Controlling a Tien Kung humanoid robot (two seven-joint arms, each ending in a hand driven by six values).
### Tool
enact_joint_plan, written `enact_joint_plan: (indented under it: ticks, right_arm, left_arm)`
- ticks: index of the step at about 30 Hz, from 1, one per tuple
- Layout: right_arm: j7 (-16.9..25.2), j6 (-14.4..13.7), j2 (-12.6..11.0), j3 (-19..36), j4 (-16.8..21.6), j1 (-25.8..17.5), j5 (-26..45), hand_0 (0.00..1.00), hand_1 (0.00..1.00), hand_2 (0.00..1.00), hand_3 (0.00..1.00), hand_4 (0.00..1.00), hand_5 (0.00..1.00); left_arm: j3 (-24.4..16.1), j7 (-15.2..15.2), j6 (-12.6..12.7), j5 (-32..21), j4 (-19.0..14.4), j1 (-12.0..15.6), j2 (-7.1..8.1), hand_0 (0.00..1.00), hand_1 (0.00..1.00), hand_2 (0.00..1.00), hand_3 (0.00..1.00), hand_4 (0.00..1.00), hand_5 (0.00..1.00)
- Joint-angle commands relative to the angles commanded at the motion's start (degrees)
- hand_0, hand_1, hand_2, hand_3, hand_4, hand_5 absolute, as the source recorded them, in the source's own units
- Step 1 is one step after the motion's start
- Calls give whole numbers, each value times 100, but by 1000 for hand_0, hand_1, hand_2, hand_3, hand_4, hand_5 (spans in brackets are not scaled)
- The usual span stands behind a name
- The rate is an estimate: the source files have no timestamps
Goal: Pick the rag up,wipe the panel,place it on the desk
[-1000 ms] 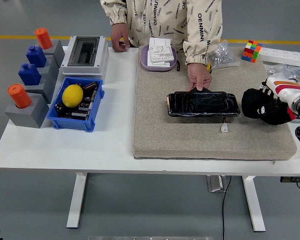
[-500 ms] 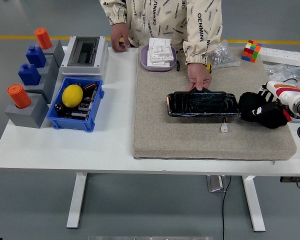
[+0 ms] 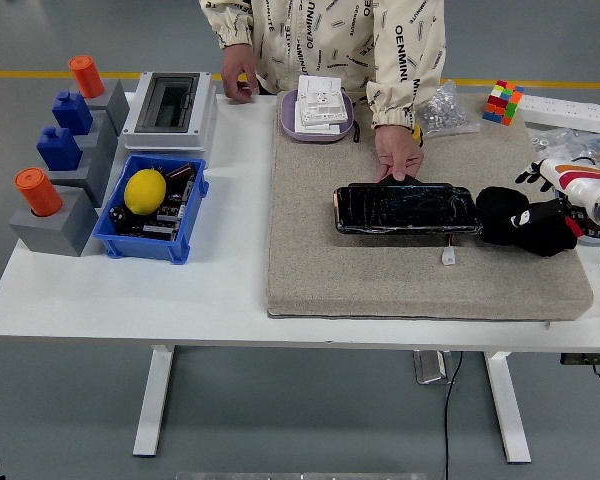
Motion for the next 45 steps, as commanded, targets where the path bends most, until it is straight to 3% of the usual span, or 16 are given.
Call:
enact_joint_plan:
  ticks: [12, 32, 45]
  right_arm:
    - [-73, 221, -76, 152, 46, 27, -94, 761, 744, 857, 834, 998, 511]
    - [-230, 301, -337, 256, 329, 67, -93, 764, 738, 843, 834, 998, 533]
    - [-310, 301, -332, 457, 428, 67, -174, 761, 726, 814, 822, 998, 548]
  left_arm:
    - [1, 1, 1, 17, 0, 50, -2, 724, 716, 767, 627, 694, 582]
    - [11, 6, 3, 45, 0, 113, 25, 724, 716, 767, 626, 693, 583]
    - [-20, 2, 1, 72, 0, 103, 10, 725, 716, 767, 626, 692, 582]
